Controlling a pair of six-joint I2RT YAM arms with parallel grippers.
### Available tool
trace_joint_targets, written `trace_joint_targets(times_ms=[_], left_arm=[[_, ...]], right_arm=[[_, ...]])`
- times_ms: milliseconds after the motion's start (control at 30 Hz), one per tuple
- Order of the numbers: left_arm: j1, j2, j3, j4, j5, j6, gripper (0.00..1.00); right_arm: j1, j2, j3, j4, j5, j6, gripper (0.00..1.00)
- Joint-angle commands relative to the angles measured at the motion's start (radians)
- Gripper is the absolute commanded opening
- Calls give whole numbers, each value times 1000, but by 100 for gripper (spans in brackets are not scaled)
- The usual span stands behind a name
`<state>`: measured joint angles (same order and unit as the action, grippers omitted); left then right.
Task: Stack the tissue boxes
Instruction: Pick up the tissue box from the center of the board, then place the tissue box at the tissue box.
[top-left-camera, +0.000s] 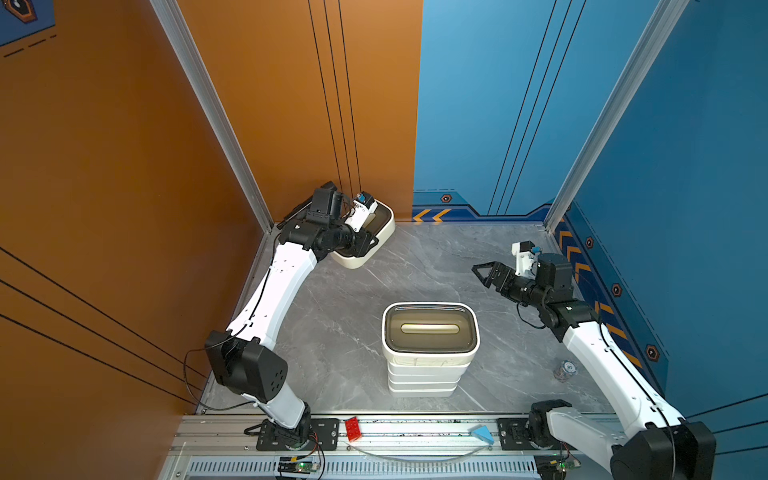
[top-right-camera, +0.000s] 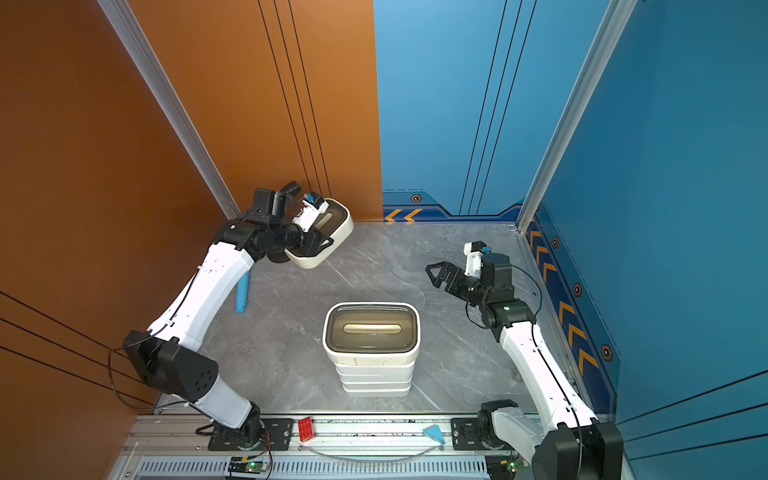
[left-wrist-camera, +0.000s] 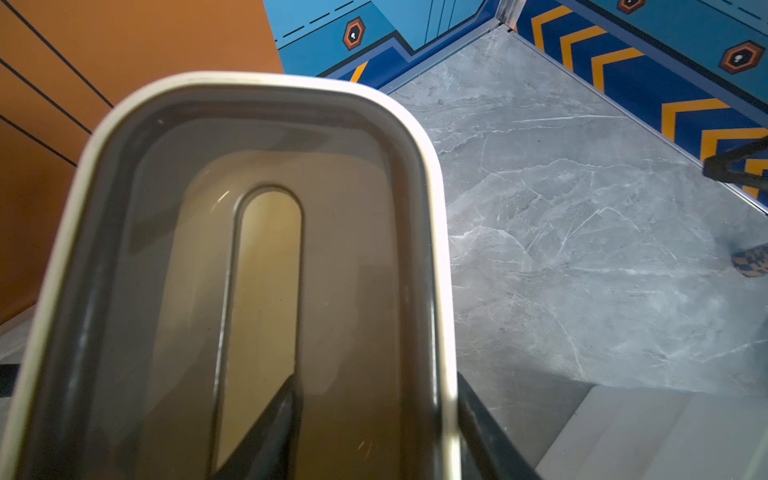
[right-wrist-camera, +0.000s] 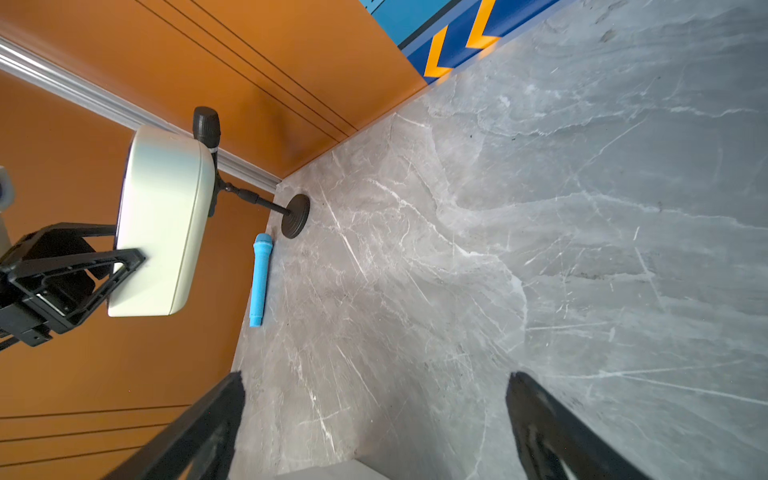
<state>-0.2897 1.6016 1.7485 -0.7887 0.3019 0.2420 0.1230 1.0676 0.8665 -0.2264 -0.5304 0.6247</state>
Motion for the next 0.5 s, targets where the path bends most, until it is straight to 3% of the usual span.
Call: trace_joint_targets(times_ms=[0,467], left_arm=[[-16,-60,26,-62,-18,-8,49],[-105,-186,20,-208,-76,13,48]], right_arm=[[-4,-56,20,-49,-57,-31,100],[6,-130,34,-90,-83,-35,100]])
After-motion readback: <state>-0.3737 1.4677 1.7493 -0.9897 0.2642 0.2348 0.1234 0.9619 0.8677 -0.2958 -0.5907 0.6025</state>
